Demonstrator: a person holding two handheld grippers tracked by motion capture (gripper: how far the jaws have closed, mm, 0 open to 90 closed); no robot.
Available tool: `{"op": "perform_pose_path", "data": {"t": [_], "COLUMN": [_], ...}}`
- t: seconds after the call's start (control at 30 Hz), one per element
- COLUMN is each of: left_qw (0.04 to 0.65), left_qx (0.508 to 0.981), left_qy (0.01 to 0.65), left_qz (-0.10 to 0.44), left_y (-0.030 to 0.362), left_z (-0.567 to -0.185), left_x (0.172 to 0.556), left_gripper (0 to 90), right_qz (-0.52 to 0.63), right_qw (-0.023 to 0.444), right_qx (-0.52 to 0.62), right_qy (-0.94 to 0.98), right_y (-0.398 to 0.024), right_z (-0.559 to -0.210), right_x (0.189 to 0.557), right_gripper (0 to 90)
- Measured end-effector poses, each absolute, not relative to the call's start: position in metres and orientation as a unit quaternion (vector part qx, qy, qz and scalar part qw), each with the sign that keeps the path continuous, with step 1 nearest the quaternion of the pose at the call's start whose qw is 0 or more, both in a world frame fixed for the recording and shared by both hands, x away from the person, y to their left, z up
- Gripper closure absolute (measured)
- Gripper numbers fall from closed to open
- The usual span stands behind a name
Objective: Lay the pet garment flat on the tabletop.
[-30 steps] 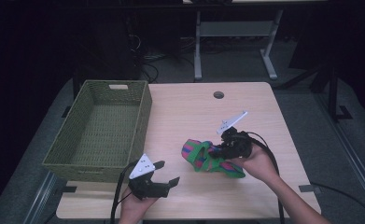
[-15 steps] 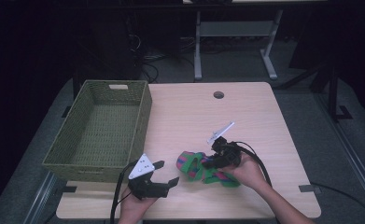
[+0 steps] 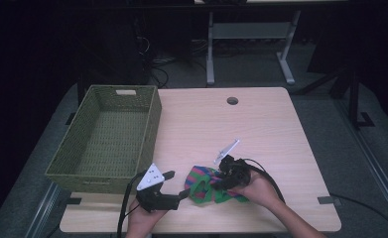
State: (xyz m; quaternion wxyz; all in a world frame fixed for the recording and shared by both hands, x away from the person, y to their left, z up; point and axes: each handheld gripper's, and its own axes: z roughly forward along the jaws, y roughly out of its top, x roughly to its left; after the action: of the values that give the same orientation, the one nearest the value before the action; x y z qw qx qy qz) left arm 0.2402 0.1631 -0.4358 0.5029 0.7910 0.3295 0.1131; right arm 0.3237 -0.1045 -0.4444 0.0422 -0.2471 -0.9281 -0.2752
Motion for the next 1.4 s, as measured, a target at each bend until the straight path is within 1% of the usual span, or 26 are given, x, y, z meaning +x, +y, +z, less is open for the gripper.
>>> {"op": "perform_pose_path", "data": {"t": [0.1, 0.2, 0.27, 0.47, 0.53, 0.8, 0.9, 1.1, 1.4], "left_qw": [0.503, 0.499, 0.499, 0.501, 0.501, 0.5, 0.502, 0.502, 0.507], "left_qx": [0.791, 0.796, 0.795, 0.795, 0.794, 0.794, 0.793, 0.793, 0.788], "left_qy": [0.329, 0.324, 0.324, 0.324, 0.327, 0.327, 0.326, 0.326, 0.332], "left_qz": [0.112, 0.113, 0.113, 0.113, 0.111, 0.111, 0.112, 0.113, 0.106], "left_y": [0.163, 0.163, 0.162, 0.163, 0.162, 0.162, 0.162, 0.163, 0.164], "left_z": [-0.436, -0.436, -0.436, -0.436, -0.436, -0.436, -0.436, -0.436, -0.437], "left_x": [0.241, 0.242, 0.242, 0.242, 0.242, 0.242, 0.242, 0.242, 0.243], "left_gripper": [18.7, 18.7, 18.7, 18.7, 18.7, 18.7, 18.7, 18.7, 18.7], "right_qz": [-0.282, -0.287, -0.291, -0.305, -0.31, -0.312, -0.313, -0.312, -0.327], "right_qw": [0.051, 0.052, 0.053, 0.043, 0.042, 0.014, 0.015, -0.005, -0.017], "right_qx": [-0.245, -0.238, -0.235, -0.226, -0.219, -0.186, -0.17, -0.143, -0.113], "right_qy": [-0.926, -0.926, -0.926, -0.924, -0.924, -0.932, -0.934, -0.939, -0.938], "right_y": [-0.107, -0.109, -0.111, -0.118, -0.121, -0.123, -0.122, -0.12, -0.119], "right_z": [-0.444, -0.441, -0.437, -0.427, -0.423, -0.411, -0.409, -0.405, -0.399], "right_x": [0.324, 0.323, 0.323, 0.32, 0.318, 0.306, 0.3, 0.288, 0.277], "right_gripper": [44.8, 40.0, 37.2, 34.5, 34.0, 34.3, 35.1, 35.5, 38.2]}}
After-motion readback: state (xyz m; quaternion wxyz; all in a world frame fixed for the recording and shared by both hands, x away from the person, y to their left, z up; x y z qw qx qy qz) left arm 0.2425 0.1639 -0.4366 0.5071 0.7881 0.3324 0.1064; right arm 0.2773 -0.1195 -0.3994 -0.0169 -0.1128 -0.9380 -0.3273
